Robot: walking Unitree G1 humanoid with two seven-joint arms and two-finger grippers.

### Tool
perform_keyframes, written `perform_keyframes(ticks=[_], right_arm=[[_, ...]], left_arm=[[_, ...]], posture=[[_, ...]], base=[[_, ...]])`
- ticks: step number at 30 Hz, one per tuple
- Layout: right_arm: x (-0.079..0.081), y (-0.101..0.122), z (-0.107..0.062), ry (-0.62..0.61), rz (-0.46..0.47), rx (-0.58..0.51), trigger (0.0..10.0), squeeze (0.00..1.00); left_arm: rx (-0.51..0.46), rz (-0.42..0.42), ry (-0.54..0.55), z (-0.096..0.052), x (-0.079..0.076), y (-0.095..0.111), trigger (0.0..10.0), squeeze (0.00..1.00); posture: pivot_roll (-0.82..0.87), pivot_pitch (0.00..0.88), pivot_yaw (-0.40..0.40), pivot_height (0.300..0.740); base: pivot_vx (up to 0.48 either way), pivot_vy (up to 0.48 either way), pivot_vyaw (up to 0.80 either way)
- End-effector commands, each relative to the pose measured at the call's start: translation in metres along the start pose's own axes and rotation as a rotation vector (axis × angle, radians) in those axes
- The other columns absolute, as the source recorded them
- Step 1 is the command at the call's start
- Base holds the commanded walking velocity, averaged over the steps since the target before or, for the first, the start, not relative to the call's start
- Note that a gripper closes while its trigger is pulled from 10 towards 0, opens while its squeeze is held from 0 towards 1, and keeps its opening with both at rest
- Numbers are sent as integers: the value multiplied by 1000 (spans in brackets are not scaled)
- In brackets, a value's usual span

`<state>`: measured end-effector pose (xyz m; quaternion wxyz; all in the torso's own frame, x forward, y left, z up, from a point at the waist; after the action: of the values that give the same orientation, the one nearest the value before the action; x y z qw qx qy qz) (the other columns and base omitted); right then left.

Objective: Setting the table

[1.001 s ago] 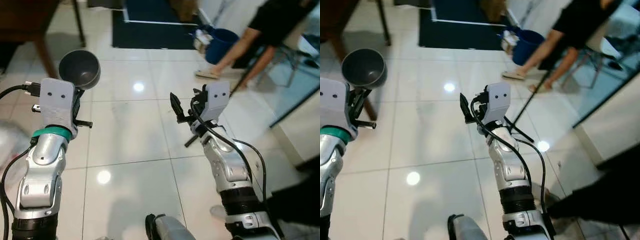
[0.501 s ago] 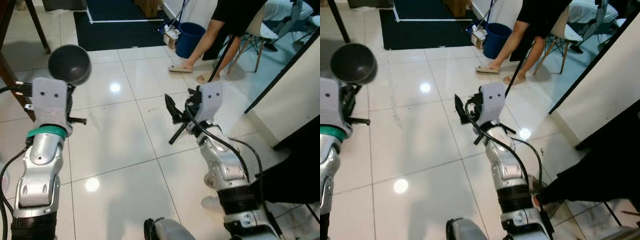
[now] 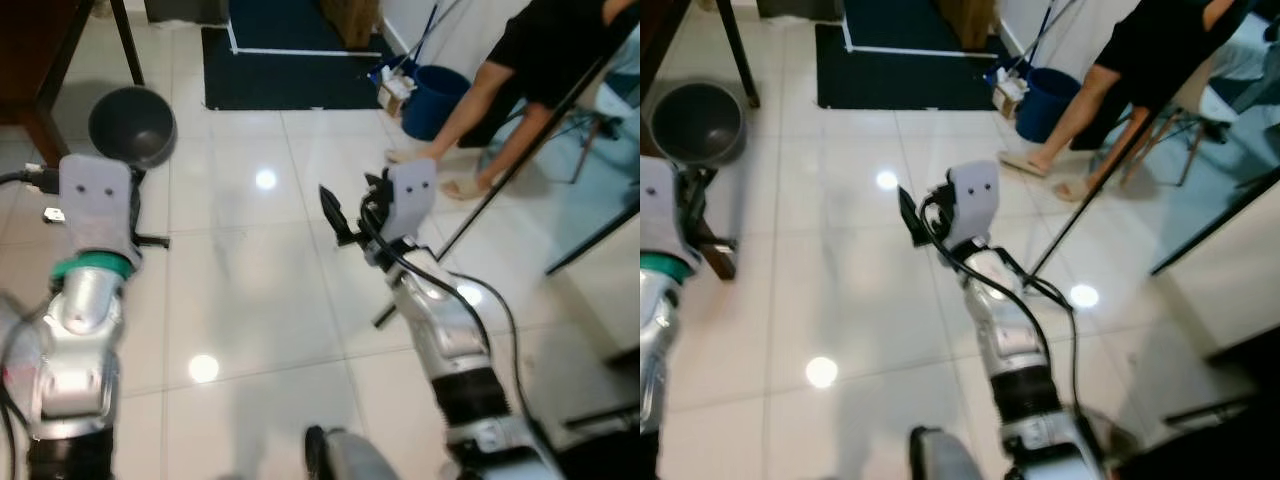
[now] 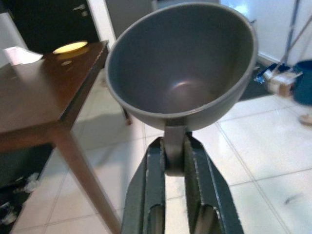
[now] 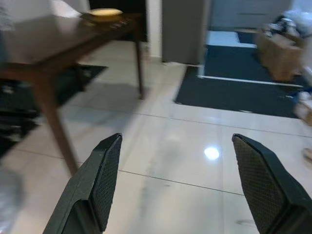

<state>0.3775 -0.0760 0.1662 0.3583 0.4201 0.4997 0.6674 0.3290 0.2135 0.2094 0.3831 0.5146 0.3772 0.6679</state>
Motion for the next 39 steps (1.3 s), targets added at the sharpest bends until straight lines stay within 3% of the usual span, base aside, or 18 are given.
perform_keyframes(ticks=[1, 15, 25, 39], right_arm=[[2, -1, 0, 2, 0, -2, 10000, 0], [1, 1, 0, -6, -3, -14, 10000, 0], [-8, 16, -2, -46, -49, -72, 10000, 0], [-10, 15, -4, -66, -45, -74, 10000, 0]], left_arm=[[7, 11, 14, -3, 4, -4, 10000, 0], [-4, 5, 7, -3, 3, -2, 10000, 0], [-13, 12, -7, -1, 1, 0, 10000, 0], [-20, 11, -17, 1, 0, 1, 10000, 0]], posture=[[-14, 0, -64, 740], [-13, 0, -57, 740], [-20, 0, -43, 740], [-22, 1, -35, 740]], base=[[412, 0, 0], [412, 0, 0], [406, 0, 0], [421, 0, 0]])
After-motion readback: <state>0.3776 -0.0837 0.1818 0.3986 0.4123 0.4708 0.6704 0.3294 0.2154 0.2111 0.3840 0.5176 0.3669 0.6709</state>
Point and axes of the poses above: a point about 5 cm out from each wrist's last joint towards the gripper, its own z axis pointing out of the wrist towards the gripper, its own y axis along the axis of the wrist's last joint, x = y × z, the point moved 5 cm from there along z, pointing out of the wrist towards the gripper, and after that the axes turned 9 degrees about z, right-handed, at the moved point
